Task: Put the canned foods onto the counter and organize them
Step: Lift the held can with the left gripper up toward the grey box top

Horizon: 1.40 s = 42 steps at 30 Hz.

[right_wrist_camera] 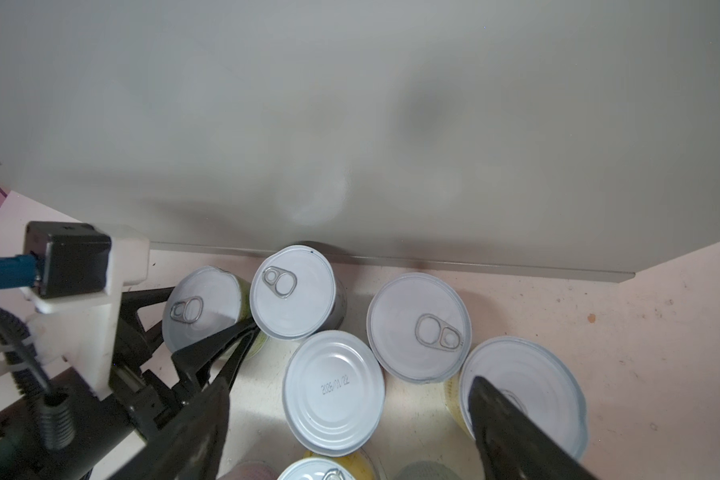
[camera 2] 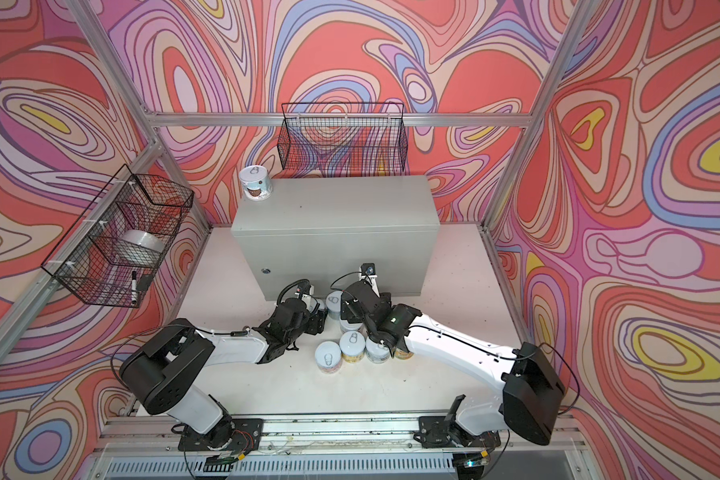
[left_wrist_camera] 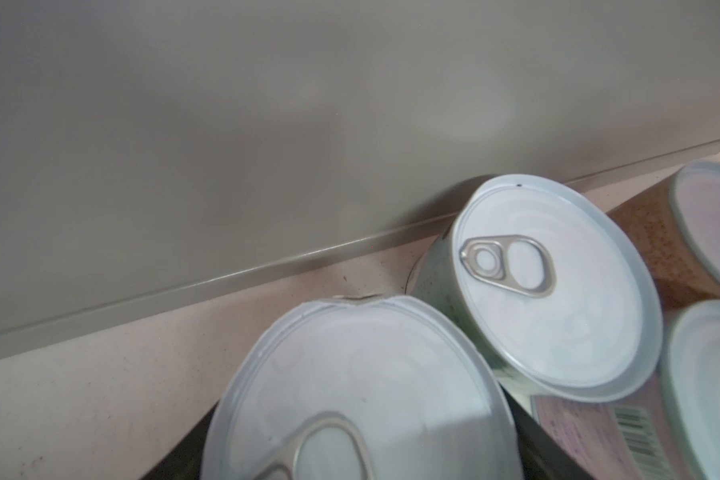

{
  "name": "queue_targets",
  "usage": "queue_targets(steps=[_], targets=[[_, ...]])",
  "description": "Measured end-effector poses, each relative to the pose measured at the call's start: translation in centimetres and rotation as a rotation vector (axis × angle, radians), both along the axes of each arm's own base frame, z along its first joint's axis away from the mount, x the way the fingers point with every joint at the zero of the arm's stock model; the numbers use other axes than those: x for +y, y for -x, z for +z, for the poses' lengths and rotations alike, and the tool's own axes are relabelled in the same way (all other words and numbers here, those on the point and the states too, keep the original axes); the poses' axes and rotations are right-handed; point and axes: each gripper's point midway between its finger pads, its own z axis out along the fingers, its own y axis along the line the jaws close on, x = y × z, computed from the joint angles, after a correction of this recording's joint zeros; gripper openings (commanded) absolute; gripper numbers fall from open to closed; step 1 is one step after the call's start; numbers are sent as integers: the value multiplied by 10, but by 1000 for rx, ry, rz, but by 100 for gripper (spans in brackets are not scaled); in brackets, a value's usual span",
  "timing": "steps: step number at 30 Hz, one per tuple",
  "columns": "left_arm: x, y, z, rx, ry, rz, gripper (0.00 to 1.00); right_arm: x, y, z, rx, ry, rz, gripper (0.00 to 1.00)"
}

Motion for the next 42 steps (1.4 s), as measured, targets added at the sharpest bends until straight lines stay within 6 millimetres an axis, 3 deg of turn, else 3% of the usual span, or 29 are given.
queue_targets(steps=[5, 11, 14, 17, 23, 36, 38, 42], targets=[[1, 1, 0, 2, -11, -5, 0, 1, 0, 0, 1, 1, 0, 92], [13, 15, 2, 57, -69, -6, 0, 1, -1, 1, -2, 0, -1, 92], [23, 24, 20, 77, -101, 5, 0, 2, -2, 5, -10, -6, -3, 92], [29, 24, 57, 45, -100, 28, 0, 2, -4, 9, -19, -6, 0, 92], [42, 20, 152, -62, -60, 98, 0, 4, -7, 18, -43, -1, 5, 92], [80, 51, 334, -206, -8, 132, 0, 7, -14, 71, -156, -37, 25, 92], [87, 50, 359, -231, -24, 144, 0, 7, -15, 76, -171, -39, 27, 92], [101, 44, 389, -256, -63, 175, 0, 7, -19, 86, -194, -40, 31, 92]])
